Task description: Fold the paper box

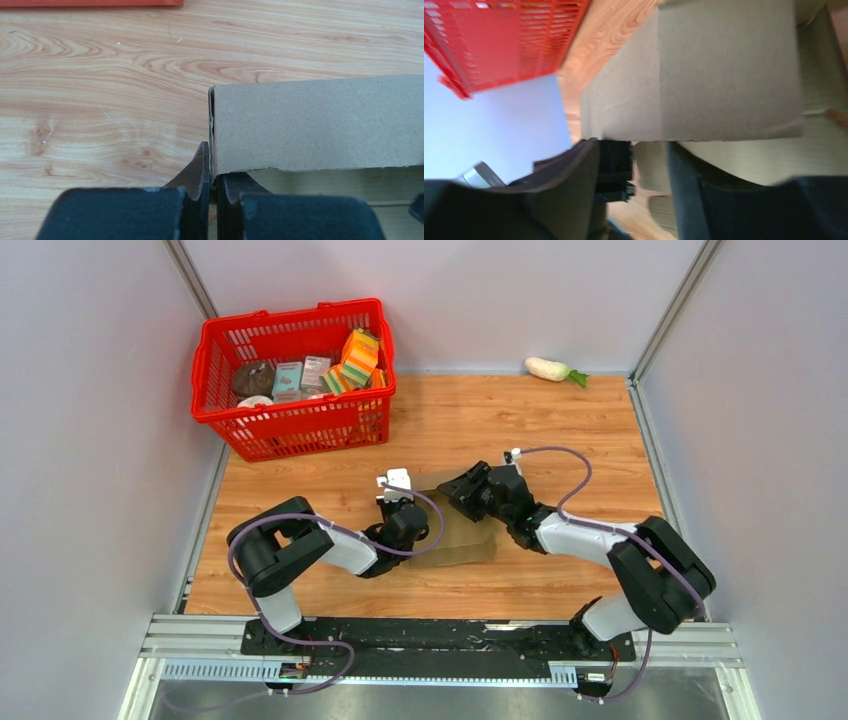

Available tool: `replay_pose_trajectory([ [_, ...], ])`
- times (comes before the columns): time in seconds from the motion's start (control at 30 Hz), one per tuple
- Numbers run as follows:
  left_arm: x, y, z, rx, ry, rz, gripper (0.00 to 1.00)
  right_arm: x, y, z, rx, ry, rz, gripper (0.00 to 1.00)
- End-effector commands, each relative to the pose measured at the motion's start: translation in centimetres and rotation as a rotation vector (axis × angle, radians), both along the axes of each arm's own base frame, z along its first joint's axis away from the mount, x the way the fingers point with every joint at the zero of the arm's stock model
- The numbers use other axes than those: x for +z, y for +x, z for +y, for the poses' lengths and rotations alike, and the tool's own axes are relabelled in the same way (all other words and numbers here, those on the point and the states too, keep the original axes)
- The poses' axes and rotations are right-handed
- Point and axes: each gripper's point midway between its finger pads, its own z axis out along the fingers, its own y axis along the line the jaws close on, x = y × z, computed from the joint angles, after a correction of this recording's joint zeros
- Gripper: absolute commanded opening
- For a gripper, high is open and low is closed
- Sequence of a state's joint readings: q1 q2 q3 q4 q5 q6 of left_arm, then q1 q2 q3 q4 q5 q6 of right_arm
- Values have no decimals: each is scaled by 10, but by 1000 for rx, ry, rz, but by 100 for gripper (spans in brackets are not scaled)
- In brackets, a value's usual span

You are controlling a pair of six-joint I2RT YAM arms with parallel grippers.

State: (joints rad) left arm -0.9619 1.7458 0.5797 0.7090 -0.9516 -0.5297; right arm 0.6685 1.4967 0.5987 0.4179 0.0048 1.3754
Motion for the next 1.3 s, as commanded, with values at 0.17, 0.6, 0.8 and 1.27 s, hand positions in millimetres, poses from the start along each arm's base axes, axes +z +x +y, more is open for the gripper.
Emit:
replay_pose_trajectory([
  [0.17, -16, -19, 15, -100, 98, 77, 0, 19, -53, -78, 511, -759, -286, 79],
  [0.6, -24, -28, 26, -19, 87, 182, 0, 21, -42, -88, 399, -782, -411, 0],
  [0.8, -23, -31, 27, -29, 78, 181, 0, 36, -21, -115, 236, -904, -419, 0],
  [1.27, -23, -30, 26, -42, 95, 183, 0, 26, 20, -71, 362, -920, -415, 0],
])
